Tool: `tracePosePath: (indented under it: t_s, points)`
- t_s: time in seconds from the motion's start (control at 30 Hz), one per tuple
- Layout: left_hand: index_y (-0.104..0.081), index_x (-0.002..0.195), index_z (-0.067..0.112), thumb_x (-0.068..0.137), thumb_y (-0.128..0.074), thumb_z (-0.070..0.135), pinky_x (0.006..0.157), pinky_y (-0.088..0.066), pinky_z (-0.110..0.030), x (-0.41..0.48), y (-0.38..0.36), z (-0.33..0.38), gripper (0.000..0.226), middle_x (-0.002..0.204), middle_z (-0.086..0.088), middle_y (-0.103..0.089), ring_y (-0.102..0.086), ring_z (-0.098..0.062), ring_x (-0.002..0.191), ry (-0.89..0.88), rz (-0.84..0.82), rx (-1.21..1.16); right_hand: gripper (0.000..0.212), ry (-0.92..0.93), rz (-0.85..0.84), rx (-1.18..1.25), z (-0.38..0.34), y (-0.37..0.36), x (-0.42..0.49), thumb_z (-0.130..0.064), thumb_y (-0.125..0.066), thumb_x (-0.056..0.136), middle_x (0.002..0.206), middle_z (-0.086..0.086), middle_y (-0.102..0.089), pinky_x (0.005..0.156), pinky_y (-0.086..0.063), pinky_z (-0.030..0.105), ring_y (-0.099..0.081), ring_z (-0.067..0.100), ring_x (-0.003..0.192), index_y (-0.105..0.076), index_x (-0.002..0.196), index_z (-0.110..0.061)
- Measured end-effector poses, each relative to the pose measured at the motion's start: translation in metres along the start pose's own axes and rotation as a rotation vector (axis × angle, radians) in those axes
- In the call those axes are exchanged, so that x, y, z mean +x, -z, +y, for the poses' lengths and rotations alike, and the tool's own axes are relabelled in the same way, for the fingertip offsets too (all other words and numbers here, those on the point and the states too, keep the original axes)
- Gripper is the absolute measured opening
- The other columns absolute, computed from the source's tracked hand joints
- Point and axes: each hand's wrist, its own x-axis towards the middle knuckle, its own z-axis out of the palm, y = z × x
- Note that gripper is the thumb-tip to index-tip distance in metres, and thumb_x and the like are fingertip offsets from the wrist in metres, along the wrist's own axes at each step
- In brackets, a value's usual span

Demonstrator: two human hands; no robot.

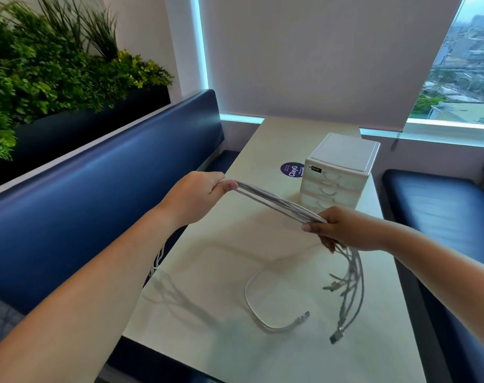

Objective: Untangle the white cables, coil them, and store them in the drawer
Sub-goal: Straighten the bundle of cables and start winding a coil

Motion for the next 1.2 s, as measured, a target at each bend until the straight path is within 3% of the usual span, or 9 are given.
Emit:
tracePosePath:
  t_s: [0.07, 0.17, 0.27, 0.4, 0.6, 0.77, 0.87, 1.03, 1.2]
  points:
    - [-0.043, 0.066, 0.017, 0.099, -0.036, 0.052, 0.049, -0.031, -0.031, 0.0, -0.004, 0.0, 0.048, 0.057, 0.002, -0.043, -0.036, -0.014, 0.051, 0.013, -0.015, -0.007, 0.058, -0.01, 0.02, -0.08, 0.002, -0.001, 0.0, -0.059, -0.052, 0.085, 0.06, 0.007, -0.056, 0.058, -0.038, 0.022, -0.046, 0.012, 0.051, -0.064, 0.06, -0.008]
    - [-0.049, 0.072, 0.011, 0.098, -0.035, 0.055, 0.05, -0.031, -0.032, 0.001, -0.009, -0.003, 0.053, 0.058, 0.0, -0.044, -0.038, -0.015, 0.053, 0.04, -0.032, -0.017, 0.051, 0.0, 0.078, -0.119, 0.003, -0.003, -0.003, -0.052, -0.053, 0.089, 0.052, -0.003, -0.05, 0.049, -0.033, 0.016, -0.04, 0.008, 0.043, -0.055, 0.056, -0.013]
    - [-0.047, 0.071, 0.011, 0.099, -0.036, 0.053, 0.05, -0.03, -0.032, 0.002, -0.011, -0.005, 0.052, 0.058, 0.0, -0.043, -0.037, -0.016, 0.053, 0.057, -0.046, -0.014, 0.044, 0.048, 0.111, -0.042, 0.009, -0.006, -0.006, -0.047, -0.054, 0.09, 0.053, -0.004, -0.046, 0.053, -0.034, 0.023, -0.038, 0.011, 0.047, -0.049, 0.059, -0.017]
    - [-0.048, 0.072, 0.009, 0.099, -0.036, 0.053, 0.051, -0.03, -0.033, 0.002, -0.015, -0.006, 0.053, 0.059, -0.001, -0.043, -0.037, -0.016, 0.054, 0.074, -0.057, -0.015, 0.03, 0.091, 0.125, 0.007, 0.013, -0.009, -0.01, -0.038, -0.053, 0.094, 0.052, -0.004, -0.046, 0.055, -0.037, 0.027, -0.039, 0.008, 0.046, -0.054, 0.071, -0.019]
    - [-0.045, 0.071, 0.008, 0.098, -0.034, 0.057, 0.053, -0.03, -0.035, 0.002, -0.023, -0.015, 0.056, 0.061, -0.002, -0.043, -0.037, -0.017, 0.057, 0.116, -0.055, -0.011, 0.009, 0.215, 0.169, -0.172, 0.011, -0.013, -0.029, -0.037, -0.049, 0.096, 0.063, -0.009, -0.051, 0.057, -0.037, 0.021, -0.048, 0.002, 0.056, -0.051, 0.088, -0.034]
    - [-0.041, 0.069, 0.012, 0.098, -0.033, 0.056, 0.053, -0.029, -0.034, 0.002, -0.024, -0.015, 0.054, 0.06, -0.002, -0.041, -0.035, -0.016, 0.056, 0.134, -0.067, -0.01, 0.015, 0.208, 0.145, -0.161, 0.01, -0.011, -0.038, -0.04, -0.046, 0.097, 0.061, -0.008, -0.049, 0.057, -0.038, 0.022, -0.047, 0.004, 0.056, -0.048, 0.083, -0.034]
    - [-0.044, 0.072, 0.008, 0.098, -0.033, 0.057, 0.053, -0.029, -0.033, -0.002, -0.03, -0.019, 0.056, 0.062, -0.003, -0.042, -0.036, -0.017, 0.057, 0.169, -0.09, -0.021, 0.023, 0.205, 0.154, -0.313, 0.008, -0.012, -0.045, -0.042, -0.042, 0.098, 0.067, -0.009, -0.05, 0.059, -0.039, 0.025, -0.046, 0.008, 0.061, -0.04, 0.077, -0.033]
    - [-0.045, 0.074, 0.009, 0.097, -0.031, 0.059, 0.055, -0.029, -0.035, -0.013, -0.042, -0.027, 0.057, 0.063, -0.002, -0.044, -0.037, -0.018, 0.059, 0.238, -0.113, -0.019, 0.029, 0.154, 0.217, -0.559, 0.014, -0.019, -0.046, -0.048, -0.031, 0.098, 0.084, 0.0, -0.061, 0.07, -0.049, 0.036, -0.057, 0.023, 0.077, -0.042, 0.083, -0.026]
    - [-0.044, 0.071, 0.014, 0.099, -0.031, 0.056, 0.055, -0.03, -0.035, -0.021, -0.047, -0.028, 0.052, 0.063, 0.0, -0.045, -0.038, -0.017, 0.058, 0.252, -0.132, 0.0, 0.03, 0.095, 0.209, -0.629, 0.028, -0.024, -0.044, -0.051, -0.031, 0.098, 0.072, -0.004, -0.05, 0.066, -0.048, 0.037, -0.057, 0.026, 0.073, -0.035, 0.081, -0.027]
